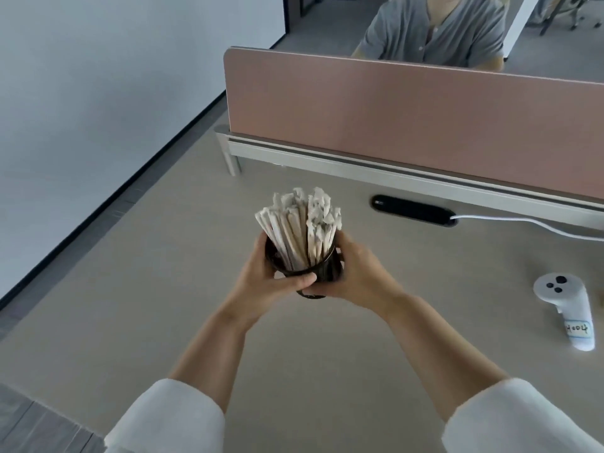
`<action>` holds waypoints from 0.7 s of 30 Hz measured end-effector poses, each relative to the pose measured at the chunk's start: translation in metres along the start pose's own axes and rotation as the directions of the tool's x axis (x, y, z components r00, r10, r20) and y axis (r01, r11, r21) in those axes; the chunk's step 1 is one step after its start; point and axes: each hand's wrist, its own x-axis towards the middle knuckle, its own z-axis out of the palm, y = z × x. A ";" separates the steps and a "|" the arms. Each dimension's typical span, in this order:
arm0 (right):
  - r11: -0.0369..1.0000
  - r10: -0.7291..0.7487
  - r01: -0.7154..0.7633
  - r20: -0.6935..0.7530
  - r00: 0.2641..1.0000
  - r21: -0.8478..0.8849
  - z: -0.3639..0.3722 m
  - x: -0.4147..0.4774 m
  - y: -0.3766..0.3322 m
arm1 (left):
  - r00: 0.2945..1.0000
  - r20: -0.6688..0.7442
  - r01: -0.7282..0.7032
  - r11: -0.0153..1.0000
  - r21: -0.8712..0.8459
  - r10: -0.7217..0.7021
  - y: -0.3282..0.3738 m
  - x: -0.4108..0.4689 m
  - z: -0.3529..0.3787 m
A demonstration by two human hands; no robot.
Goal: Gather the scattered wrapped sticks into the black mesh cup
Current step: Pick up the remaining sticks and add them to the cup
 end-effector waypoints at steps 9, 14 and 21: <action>0.991 0.090 -0.095 0.053 0.995 0.097 0.049 0.063 -0.013 | 0.981 -0.018 0.194 0.975 0.105 -0.194 -0.009 0.029 -0.066; 0.978 0.203 -0.204 0.025 0.979 0.043 0.086 0.135 -0.017 | 0.964 -0.146 0.235 0.970 0.069 -0.224 -0.031 0.075 -0.118; 0.953 0.292 -0.295 0.059 0.955 0.067 0.115 0.220 -0.018 | 0.948 -0.161 0.282 0.959 0.029 -0.274 -0.053 0.141 -0.175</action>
